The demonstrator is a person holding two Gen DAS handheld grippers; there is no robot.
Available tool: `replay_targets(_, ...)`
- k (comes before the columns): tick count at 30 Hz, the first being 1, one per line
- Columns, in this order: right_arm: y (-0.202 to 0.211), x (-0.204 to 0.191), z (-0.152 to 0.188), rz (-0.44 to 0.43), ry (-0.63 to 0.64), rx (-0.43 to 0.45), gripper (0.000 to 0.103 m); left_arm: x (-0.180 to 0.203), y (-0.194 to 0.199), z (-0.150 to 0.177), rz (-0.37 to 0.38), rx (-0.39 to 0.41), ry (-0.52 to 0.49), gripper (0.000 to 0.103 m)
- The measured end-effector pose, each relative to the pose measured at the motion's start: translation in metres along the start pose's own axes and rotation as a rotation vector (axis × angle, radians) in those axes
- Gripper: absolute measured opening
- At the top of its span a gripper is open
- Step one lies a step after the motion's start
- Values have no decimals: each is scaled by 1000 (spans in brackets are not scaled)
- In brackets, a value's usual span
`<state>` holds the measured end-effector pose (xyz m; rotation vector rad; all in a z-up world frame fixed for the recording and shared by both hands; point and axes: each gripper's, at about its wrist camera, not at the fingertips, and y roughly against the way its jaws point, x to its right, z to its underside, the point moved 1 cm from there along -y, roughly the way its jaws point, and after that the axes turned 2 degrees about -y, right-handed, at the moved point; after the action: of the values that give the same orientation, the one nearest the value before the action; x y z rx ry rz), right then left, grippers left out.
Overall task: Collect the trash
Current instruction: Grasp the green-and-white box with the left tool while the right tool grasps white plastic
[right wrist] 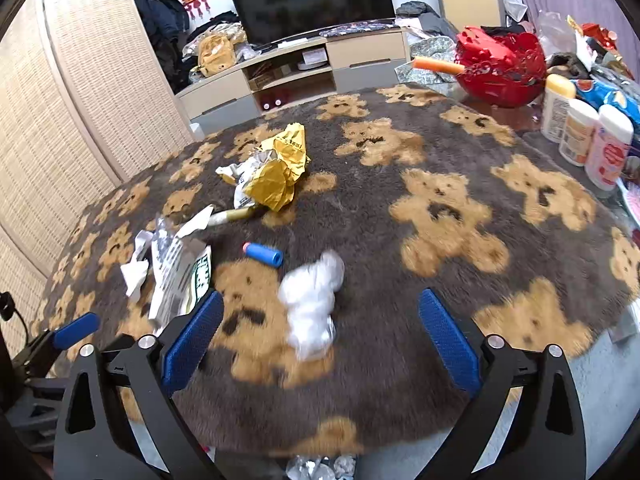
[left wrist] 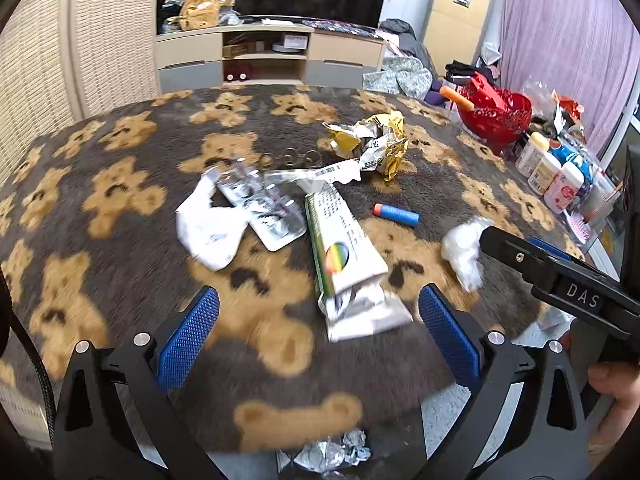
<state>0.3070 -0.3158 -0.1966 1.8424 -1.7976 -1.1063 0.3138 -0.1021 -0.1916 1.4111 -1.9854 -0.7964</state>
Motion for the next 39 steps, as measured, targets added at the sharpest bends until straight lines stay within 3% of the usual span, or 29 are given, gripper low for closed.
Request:
replay_targets(4, -20, 4, -3, -29, -14, -39, 75, 2, -24, -7, 4, -20, -1, 87)
replay_targets(9, -36, 4, 0, -43, -11, -66, 55, 3, -46, -11, 31, -54, 5, 57)
replay_targets(11, -43, 3, 1, -42, -3, -78, 43, 3, -54, -11, 45, -72, 1, 45)
replay_targets(14, -50, -1, 4, -42, 13, -95, 30, 3, -58, -10, 57, -74, 2, 39)
replay_targets(21, -39, -6, 7, -21, 44, -78, 25, 2, -42, -5, 32, -61, -10, 26)
replay_targets(23, -28, -7, 5, -27, 43, -62, 25, -1, -31, -4, 31, -56, -5, 13)
replay_targets(39, 100, -41, 11, -73, 105, 101, 25, -2, 102, 11, -1, 80, -18, 11)
